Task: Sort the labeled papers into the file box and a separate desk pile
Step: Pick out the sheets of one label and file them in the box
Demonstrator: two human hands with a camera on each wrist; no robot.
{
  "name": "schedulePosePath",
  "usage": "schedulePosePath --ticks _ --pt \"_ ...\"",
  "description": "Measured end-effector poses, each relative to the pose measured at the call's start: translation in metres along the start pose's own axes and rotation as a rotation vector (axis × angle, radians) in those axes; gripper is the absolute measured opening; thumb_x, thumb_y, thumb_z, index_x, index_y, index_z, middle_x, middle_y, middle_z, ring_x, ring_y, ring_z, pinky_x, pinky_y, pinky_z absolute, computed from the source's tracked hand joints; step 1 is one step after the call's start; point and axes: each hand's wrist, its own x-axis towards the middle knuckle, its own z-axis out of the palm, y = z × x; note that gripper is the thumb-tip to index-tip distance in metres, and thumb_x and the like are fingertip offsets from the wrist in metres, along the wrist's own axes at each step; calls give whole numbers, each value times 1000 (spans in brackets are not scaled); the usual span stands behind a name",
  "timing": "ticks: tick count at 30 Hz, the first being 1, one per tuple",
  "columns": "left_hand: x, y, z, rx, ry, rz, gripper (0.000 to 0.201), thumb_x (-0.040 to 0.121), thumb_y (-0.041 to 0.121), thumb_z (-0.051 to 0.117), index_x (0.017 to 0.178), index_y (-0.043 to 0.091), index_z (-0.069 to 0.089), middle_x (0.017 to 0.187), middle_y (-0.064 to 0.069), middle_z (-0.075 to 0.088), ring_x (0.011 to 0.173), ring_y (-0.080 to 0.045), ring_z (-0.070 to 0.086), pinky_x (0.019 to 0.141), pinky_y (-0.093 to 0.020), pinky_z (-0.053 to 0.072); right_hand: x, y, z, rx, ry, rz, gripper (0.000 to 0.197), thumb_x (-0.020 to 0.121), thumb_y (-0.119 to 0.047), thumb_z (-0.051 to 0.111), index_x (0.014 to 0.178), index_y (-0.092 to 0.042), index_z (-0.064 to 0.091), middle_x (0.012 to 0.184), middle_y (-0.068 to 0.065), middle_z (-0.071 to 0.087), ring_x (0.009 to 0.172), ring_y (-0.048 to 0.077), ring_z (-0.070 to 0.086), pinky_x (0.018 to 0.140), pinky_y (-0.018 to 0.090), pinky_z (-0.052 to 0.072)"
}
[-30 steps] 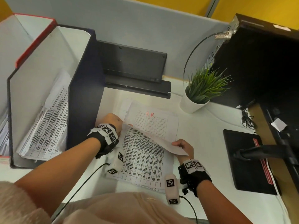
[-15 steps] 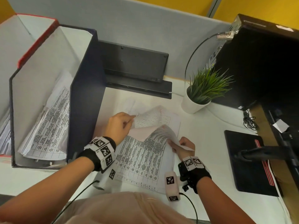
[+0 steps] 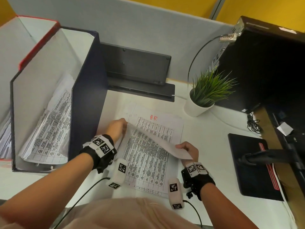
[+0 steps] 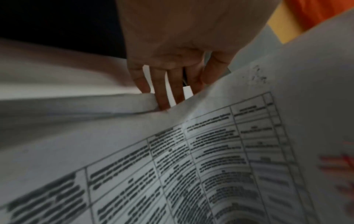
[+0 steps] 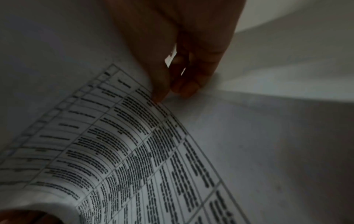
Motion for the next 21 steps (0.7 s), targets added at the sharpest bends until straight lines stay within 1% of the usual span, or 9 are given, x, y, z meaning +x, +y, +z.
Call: schedulePosePath --ticks 1,3,5,7,9,12,15,18,21 --pt "3 1 -1 6 20 6 25 90 12 47 99 -2 66 107 -17 65 101 -29 58 81 -29 45 2 2 -1 113 -9 33 58 76 24 42 30 -10 53 38 -1 50 34 6 51 36 11 39" --pt "9 0 -2 132 40 38 23 89 14 56 107 2 64 115 -13 63 109 -26 57 87 -28 45 2 2 0 180 1 76 61 74 24 38 25 -10 47 34 -3 46 32 7 51 35 11 38" --pt "14 -2 -3 266 40 25 33 84 20 66 112 3 62 113 -11 64 105 -23 57 89 -29 43 2 1 -1 200 -6 94 60 73 23 37 24 -11 45 34 -3 46 32 7 51 34 11 38" --pt "17 -4 -4 329 64 10 34 77 26 74 103 6 64 105 -9 66 96 -22 60 84 -30 45 2 2 -1 195 -8 93 56 71 18 42 24 -12 44 34 -3 46 34 10 52 34 10 37" --pt "17 -4 -3 373 90 23 27 69 29 80 82 10 66 91 -7 68 86 -21 63 79 -31 51 3 2 -1 175 0 83 49 65 12 48 23 -13 45 34 -5 45 43 19 50 37 12 38" --pt "13 -5 1 398 83 14 28 62 27 85 65 9 64 74 -5 67 71 -20 64 65 -29 54 5 6 -1 138 19 62 58 71 20 40 23 -13 46 38 -3 43 51 19 40 37 11 37" --pt "13 -7 3 438 83 35 24 68 21 82 61 8 62 68 -6 64 65 -20 60 54 -23 46 6 7 0 100 38 69 59 71 21 39 24 -14 45 38 -6 43 46 14 42 37 11 36" --pt "10 -8 3 482 60 85 25 79 17 73 60 11 57 64 -2 57 61 -16 55 55 -21 43 7 8 -1 52 28 36 59 70 22 40 25 -15 45 42 -3 43 45 12 42 41 14 37" --pt "2 -10 4 557 115 298 26 88 15 62 63 7 64 64 -7 57 57 -16 49 60 -30 51 6 9 -2 -44 -10 -61 61 69 26 42 28 -19 49 50 0 44 54 13 41 46 14 37"
